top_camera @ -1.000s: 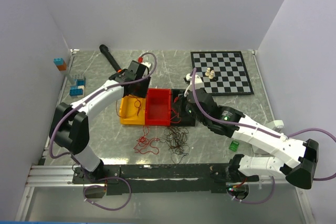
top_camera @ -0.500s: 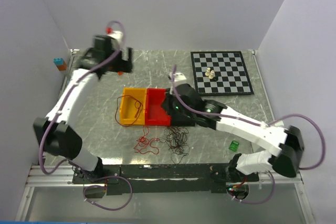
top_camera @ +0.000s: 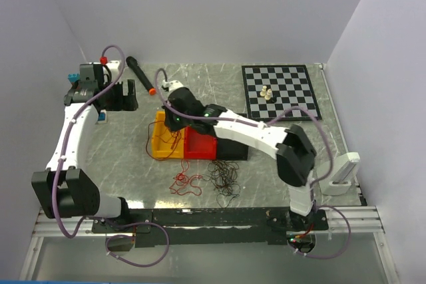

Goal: Untangle the cables

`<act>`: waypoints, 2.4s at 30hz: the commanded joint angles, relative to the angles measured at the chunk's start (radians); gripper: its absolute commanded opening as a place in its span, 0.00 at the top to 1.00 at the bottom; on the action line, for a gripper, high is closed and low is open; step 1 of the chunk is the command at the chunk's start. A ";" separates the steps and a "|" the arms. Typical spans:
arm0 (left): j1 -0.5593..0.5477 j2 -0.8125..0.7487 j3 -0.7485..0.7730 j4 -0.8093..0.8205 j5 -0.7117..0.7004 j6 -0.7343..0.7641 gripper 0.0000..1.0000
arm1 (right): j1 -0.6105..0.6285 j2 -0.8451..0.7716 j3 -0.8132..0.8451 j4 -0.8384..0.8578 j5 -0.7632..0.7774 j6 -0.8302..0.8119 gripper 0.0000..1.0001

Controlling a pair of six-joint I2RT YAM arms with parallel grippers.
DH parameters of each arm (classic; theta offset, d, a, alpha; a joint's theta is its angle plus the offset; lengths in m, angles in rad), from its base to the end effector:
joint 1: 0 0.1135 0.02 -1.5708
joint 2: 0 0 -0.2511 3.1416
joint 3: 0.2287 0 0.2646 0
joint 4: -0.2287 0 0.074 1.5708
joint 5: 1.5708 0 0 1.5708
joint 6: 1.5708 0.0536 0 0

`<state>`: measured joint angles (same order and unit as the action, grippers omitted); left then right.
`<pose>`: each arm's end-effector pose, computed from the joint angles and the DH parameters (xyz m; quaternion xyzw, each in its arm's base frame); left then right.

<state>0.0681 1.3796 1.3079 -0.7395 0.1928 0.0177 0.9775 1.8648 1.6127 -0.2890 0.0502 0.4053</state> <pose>0.3208 0.0116 0.3096 0.0124 0.9250 -0.0735 0.3725 0.2631 0.3854 0.2819 -0.2337 0.8382 0.2970 0.3931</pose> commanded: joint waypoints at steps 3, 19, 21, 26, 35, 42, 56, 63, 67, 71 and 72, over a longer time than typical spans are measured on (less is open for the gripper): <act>0.029 -0.062 0.077 -0.011 0.043 0.044 0.01 | -0.042 0.143 0.173 -0.061 -0.078 -0.043 0.66; 0.061 0.055 0.240 -0.035 0.034 0.001 0.03 | 0.137 -0.012 -0.102 -0.022 0.008 -0.327 0.31; 0.068 0.071 0.254 -0.040 0.034 -0.004 0.03 | 0.186 -0.013 -0.132 -0.001 0.071 -0.396 0.29; 0.071 0.095 0.258 -0.047 0.050 -0.012 0.03 | 0.279 0.040 -0.122 0.002 0.187 -0.568 0.28; 0.091 0.079 0.243 -0.040 0.096 -0.010 0.03 | 0.308 0.152 -0.063 0.028 0.341 -0.778 0.30; 0.116 0.098 0.249 -0.038 0.126 -0.010 0.02 | 0.308 0.201 -0.059 0.070 0.372 -0.856 0.35; 0.142 0.095 0.232 -0.026 0.131 -0.001 0.02 | 0.305 0.247 -0.004 0.060 0.332 -0.795 0.86; 0.145 0.090 0.232 -0.028 0.131 0.001 0.02 | 0.293 0.194 -0.052 0.059 0.280 -0.764 0.55; 0.147 0.098 0.241 -0.029 0.129 -0.004 0.02 | 0.299 0.212 -0.053 0.057 0.295 -0.781 0.44; 0.148 0.104 0.243 -0.031 0.129 -0.001 0.02 | 0.297 0.241 -0.043 0.073 0.316 -0.809 0.46; 0.150 0.104 0.243 -0.031 0.129 0.001 0.02 | 0.297 0.252 -0.034 0.071 0.319 -0.818 0.47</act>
<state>0.2096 1.4837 1.5265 -0.7860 0.3088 0.0151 1.2774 2.1006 1.5623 -0.2447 0.3481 -0.3832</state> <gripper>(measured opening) 0.979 0.546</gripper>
